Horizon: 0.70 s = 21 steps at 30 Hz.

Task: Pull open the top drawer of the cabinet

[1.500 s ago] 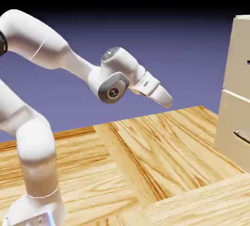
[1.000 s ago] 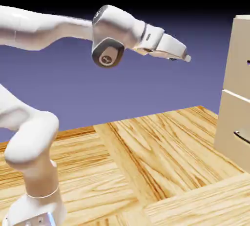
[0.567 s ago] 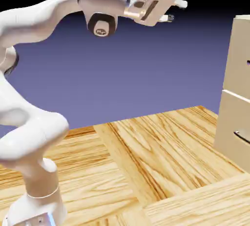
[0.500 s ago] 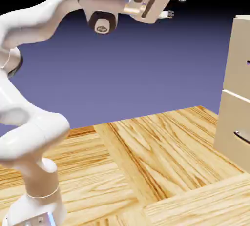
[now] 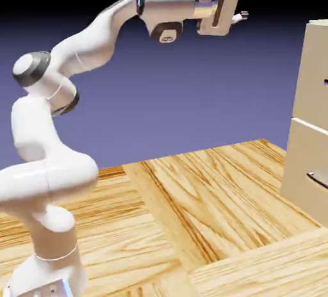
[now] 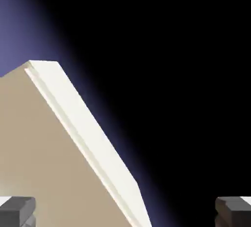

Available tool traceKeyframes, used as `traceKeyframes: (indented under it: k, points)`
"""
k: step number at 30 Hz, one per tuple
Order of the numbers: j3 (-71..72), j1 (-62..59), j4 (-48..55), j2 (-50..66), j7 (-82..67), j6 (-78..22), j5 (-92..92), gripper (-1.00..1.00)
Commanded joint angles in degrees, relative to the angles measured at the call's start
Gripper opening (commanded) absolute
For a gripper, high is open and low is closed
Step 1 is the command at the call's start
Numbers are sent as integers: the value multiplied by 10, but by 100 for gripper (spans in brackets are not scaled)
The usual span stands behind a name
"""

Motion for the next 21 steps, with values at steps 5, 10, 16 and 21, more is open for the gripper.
traceKeyframes:
  k: [5,10,16,21]
  points:
    - [60,-101,53,-39,-125,-30,124,0]
    - [121,-202,107,-78,-249,-60,248,0]
    - [193,-322,170,-125,-399,-95,397,0]
    - [221,-378,214,-142,-448,-100,451,0]
